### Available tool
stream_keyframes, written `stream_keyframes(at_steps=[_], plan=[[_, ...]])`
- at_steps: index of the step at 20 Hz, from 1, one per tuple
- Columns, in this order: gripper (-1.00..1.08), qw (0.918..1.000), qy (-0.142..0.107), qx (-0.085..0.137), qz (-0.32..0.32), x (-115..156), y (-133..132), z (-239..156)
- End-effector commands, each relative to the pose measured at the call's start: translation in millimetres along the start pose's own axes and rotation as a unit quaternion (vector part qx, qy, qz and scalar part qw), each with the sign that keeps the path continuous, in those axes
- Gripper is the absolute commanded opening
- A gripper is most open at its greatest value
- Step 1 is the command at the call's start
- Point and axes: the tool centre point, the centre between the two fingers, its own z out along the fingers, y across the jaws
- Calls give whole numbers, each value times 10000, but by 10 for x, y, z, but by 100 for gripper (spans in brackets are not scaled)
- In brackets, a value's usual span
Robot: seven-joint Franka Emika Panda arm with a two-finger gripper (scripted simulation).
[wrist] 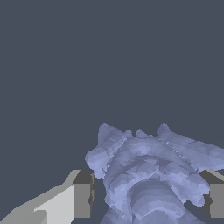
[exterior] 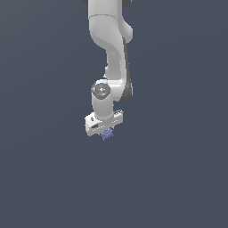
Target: Pick up the object and move it to a goal position.
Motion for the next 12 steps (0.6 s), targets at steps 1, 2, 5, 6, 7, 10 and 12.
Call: stream_keyframes(at_steps=[1, 2, 5, 6, 7, 10, 12], plan=[[-100, 10000, 2, 0, -5, 0, -89, -37], [-100, 10000, 2, 0, -5, -2, -136, -57], [-100, 10000, 0, -2, -6, -11, -318, -133], [-100, 10000, 0, -2, -6, -14, -393, -165], [-100, 10000, 0, -2, -6, -18, -475, -200], [-100, 10000, -2, -3, -6, -29, -762, -321], [-100, 10000, -2, -3, -6, -36, -975, -413]])
